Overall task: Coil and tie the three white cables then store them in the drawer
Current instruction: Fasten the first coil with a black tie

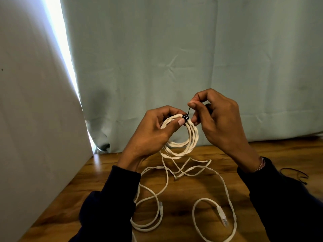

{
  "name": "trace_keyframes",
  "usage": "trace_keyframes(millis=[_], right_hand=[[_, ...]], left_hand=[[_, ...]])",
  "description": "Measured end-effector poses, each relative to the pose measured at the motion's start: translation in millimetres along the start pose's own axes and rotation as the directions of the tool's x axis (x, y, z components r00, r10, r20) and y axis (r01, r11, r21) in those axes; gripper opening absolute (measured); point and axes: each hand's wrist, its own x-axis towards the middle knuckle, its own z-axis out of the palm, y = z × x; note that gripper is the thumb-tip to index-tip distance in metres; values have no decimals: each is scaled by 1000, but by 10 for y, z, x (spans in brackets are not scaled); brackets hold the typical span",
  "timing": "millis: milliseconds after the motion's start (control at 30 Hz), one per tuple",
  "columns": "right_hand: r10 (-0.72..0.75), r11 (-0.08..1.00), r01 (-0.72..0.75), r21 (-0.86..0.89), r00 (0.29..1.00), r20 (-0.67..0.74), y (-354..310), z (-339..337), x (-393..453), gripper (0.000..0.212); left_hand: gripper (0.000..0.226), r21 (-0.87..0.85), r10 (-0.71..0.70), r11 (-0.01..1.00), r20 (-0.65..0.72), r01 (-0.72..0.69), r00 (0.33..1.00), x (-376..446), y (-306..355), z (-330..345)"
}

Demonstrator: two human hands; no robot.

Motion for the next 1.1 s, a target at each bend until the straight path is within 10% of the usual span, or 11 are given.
trace_keyframes(millis=[633,967,1100], right_hand=[[275,912,-364,191,886,374,-38,-190,76,9],[110,980,-70,-187,970,217,34,9,-35,6],[116,966,-62,-252,972,205,45,29,-50,5]], left_hand=[[17,35,-15,999,42,13,999,-21,-9,-4],[24,213,-7,977,46,-3,999,-25,2,68],[79,276,-107,957,52,88,993,-17,25,139]])
